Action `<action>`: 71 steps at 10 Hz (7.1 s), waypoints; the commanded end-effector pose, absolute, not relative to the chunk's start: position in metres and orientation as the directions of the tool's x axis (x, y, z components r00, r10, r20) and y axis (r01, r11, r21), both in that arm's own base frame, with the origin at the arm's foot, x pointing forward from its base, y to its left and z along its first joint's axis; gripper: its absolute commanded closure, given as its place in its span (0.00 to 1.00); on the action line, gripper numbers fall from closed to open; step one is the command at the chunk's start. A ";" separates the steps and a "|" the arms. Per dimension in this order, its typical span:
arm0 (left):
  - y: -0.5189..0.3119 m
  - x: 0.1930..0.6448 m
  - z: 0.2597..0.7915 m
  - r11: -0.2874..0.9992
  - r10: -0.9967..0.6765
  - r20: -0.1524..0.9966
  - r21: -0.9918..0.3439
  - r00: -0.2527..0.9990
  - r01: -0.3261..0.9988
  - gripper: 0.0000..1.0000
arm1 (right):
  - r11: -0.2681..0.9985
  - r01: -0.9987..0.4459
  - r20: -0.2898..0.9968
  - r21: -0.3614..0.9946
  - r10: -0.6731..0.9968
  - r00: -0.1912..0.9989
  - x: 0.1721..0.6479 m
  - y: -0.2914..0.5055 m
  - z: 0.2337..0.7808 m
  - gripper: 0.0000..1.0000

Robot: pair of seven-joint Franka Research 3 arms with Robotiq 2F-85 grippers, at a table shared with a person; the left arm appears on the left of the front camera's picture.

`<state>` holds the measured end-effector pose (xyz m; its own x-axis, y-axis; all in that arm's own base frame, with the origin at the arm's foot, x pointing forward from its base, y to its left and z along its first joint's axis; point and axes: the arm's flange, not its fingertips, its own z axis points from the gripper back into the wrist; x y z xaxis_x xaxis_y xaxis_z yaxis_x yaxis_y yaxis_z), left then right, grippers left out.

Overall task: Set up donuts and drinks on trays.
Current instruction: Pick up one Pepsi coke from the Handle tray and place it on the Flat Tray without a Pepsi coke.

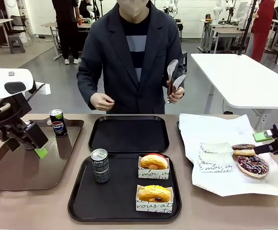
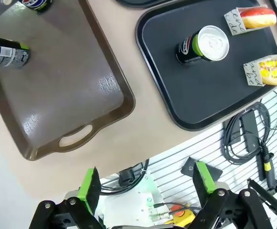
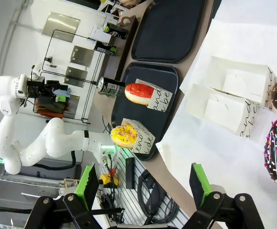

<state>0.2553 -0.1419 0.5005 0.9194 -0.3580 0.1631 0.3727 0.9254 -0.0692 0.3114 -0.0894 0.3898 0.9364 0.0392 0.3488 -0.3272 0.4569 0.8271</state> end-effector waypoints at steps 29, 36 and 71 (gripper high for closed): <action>0.002 0.522 0.401 0.996 0.085 0.025 0.024 0.996 -0.085 0.00 | 0.436 -0.344 0.370 0.832 0.026 0.929 0.314 -0.088 0.388 0.00; 0.010 0.516 0.391 0.996 0.075 0.030 -0.050 0.997 -0.073 0.88 | 0.436 -0.344 0.370 0.832 0.026 0.929 0.314 -0.088 0.388 0.00; -0.034 0.357 0.504 0.974 -0.228 -0.186 -0.035 0.956 0.226 0.42 | 0.436 -0.344 0.370 0.832 0.026 0.929 0.314 -0.088 0.388 0.00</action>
